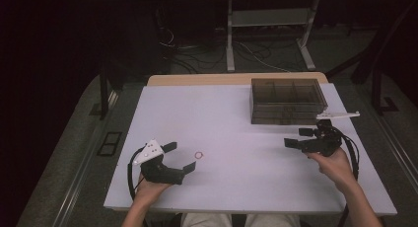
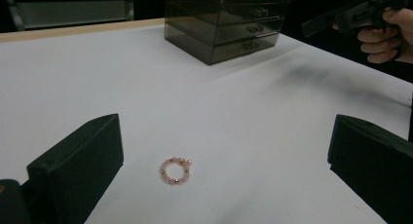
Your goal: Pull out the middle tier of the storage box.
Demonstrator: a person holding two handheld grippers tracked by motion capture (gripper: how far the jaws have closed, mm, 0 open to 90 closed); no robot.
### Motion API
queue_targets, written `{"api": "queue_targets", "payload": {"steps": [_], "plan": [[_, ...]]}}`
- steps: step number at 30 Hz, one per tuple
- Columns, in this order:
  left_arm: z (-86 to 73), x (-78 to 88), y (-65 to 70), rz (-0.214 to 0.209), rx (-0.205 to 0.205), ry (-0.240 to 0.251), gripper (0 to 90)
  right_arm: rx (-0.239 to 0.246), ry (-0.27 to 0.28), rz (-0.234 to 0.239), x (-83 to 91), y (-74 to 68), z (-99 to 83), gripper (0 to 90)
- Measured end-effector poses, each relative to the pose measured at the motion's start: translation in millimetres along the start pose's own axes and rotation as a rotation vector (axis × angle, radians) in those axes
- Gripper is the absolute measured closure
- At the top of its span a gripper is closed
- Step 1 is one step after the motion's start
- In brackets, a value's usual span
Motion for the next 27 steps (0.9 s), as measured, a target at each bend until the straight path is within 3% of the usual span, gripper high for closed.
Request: {"api": "queue_targets", "payload": {"steps": [4, 10, 16, 27], "plan": [[0.0, -0.1, 0.2, -0.001, 0.000, -0.001, 0.0, -0.027, 0.008, 0.010, -4.2, 5.0, 0.4, 0.1], [0.0, 0.0, 0.2, -0.002, -0.002, -0.003, 0.0, -0.120, 0.046, 0.046, -10.0, 13.3, 1.9, 0.1], [0.0, -0.3, 0.4, -0.002, -0.005, -0.005, 0.0, -0.208, 0.075, 0.052, -12.9, 25.1, 1.7, 0.1], [-0.1, -1.1, 0.9, -0.002, -0.008, -0.009, 0.0, -0.266, 0.119, 0.075, -15.6, 35.6, 1.2, 0.1]]}}
Point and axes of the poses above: each handheld gripper's, and its own axes: x roughly backward along the jaws, z roughly out of its top, y roughly to its right, the point moved 1 cm from there along -x, roughly forward along the jaws, and after that the axes turned 2 degrees about -y, right-handed, at the moved point
